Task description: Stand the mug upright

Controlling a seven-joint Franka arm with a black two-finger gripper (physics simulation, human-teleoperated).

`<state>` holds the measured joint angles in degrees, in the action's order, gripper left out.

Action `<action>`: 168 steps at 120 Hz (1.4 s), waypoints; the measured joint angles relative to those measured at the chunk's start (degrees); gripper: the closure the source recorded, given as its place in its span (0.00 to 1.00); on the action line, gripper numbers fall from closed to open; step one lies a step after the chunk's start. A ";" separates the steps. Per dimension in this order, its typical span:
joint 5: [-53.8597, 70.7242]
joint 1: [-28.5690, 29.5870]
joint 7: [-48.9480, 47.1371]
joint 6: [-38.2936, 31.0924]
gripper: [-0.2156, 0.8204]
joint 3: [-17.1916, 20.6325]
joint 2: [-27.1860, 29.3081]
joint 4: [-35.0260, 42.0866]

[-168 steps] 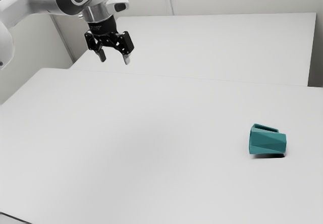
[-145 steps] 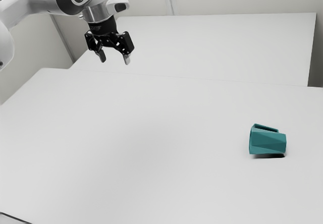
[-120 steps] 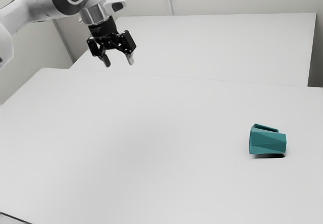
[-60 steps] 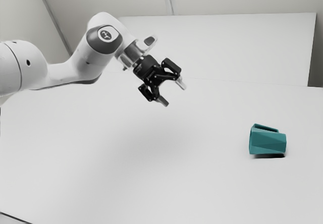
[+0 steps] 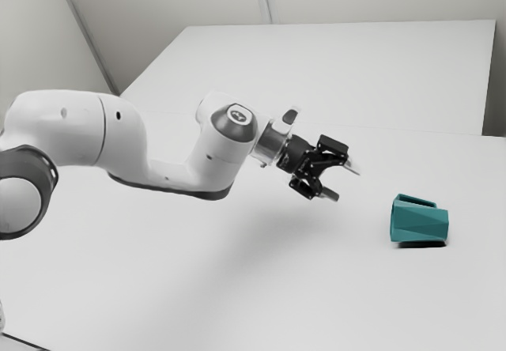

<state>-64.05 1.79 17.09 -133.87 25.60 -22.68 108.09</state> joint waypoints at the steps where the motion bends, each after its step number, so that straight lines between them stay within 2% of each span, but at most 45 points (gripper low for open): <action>1: -0.23 -0.08 0.27 -0.25 0.21 0.01 -0.22 -0.04; 38: -9.70 -3.85 8.61 -3.65 0.21 0.06 -7.15 -3.46; 103: -14.33 -8.43 18.30 -3.07 0.21 0.22 -15.83 -11.58; 168: -20.51 -9.17 25.52 -0.68 0.58 0.23 -18.73 -12.86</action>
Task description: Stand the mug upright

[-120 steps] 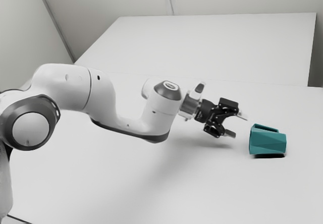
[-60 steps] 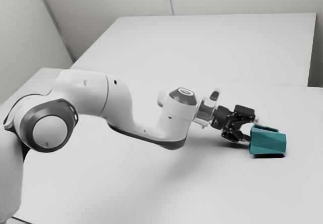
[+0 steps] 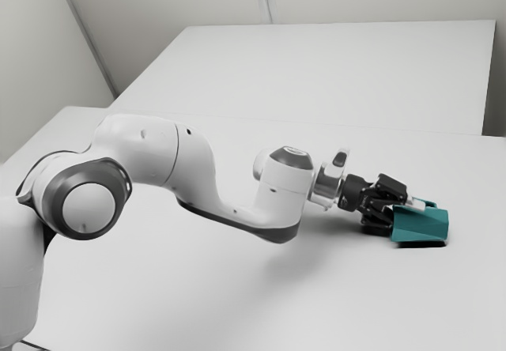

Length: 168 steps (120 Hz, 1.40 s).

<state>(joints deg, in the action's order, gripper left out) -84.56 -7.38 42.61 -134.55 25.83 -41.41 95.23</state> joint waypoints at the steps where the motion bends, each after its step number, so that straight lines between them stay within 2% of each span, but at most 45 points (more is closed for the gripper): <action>1: -0.05 0.00 0.10 0.02 0.58 0.00 0.00 0.01; 26: -0.93 -0.03 2.27 0.40 0.80 0.01 -0.03 0.12; 38: -1.21 0.02 3.16 0.53 0.88 0.27 0.09 0.05; 65: -1.59 0.15 5.34 0.68 0.92 0.28 0.76 -0.06; 81: 0.58 0.52 6.06 0.46 0.93 -0.07 3.76 0.03; 100: 18.78 2.25 2.53 0.26 0.93 -0.62 10.34 0.53; 130: 60.62 6.03 -10.29 3.78 0.93 -0.88 20.89 1.90; 152: 78.56 9.80 -21.05 11.58 0.94 -0.95 25.67 2.22; 168: 86.46 11.99 -27.69 15.56 0.94 -0.91 30.02 5.75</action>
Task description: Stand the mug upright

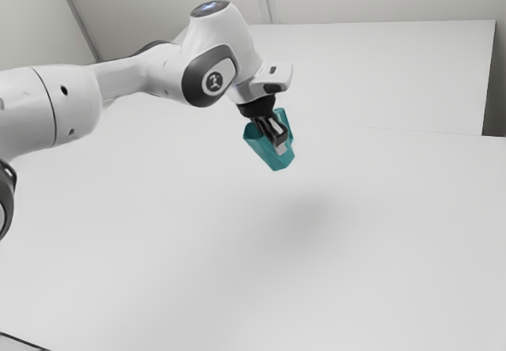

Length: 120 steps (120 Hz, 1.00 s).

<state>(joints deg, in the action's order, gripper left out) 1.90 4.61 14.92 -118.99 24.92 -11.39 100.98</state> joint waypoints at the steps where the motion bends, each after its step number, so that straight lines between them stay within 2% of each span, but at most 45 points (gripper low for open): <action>1: 0.34 0.14 -0.37 0.17 0.94 0.01 0.18 0.17; 20: 3.89 2.46 -6.45 1.64 0.94 0.06 2.46 4.08; 60: 5.29 5.53 -15.02 -1.94 0.93 -0.03 4.58 12.98; 92: 6.30 8.61 -19.09 -4.61 0.93 -0.04 3.77 16.23; 120: 7.76 9.33 -21.33 -8.24 0.93 -0.13 0.06 16.63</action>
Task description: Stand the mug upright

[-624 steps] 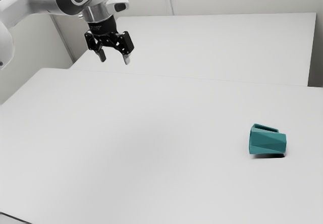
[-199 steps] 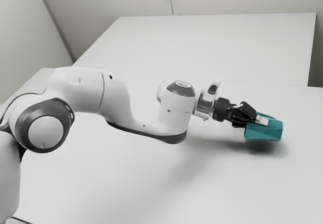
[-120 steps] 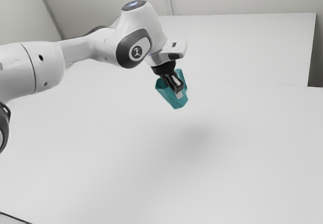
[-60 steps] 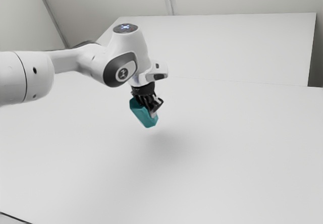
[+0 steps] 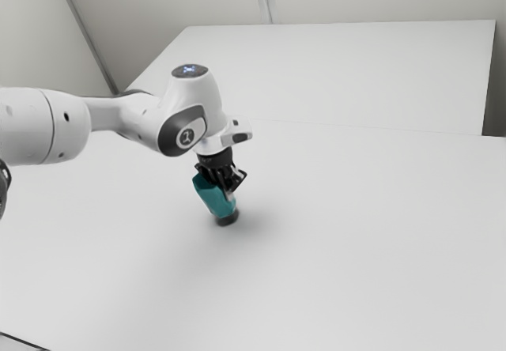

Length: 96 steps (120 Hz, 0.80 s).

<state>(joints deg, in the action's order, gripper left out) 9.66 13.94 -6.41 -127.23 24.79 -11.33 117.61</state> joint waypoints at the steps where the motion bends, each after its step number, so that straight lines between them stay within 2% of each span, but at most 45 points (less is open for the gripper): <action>1: 0.10 0.01 -0.07 -0.15 0.93 0.00 -0.08 0.01; 53: 3.03 0.15 -2.60 -4.31 0.93 -0.09 -2.40 0.57; 59: 2.99 0.15 -2.73 -4.43 0.88 -0.09 -2.41 0.60; 79: 2.92 0.15 -3.17 -4.51 0.54 -0.10 -1.51 0.80; 96: 2.91 0.07 -3.47 -3.37 0.38 -0.04 1.90 1.01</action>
<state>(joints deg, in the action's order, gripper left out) 12.57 14.00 -9.87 -130.60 24.75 -9.43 118.62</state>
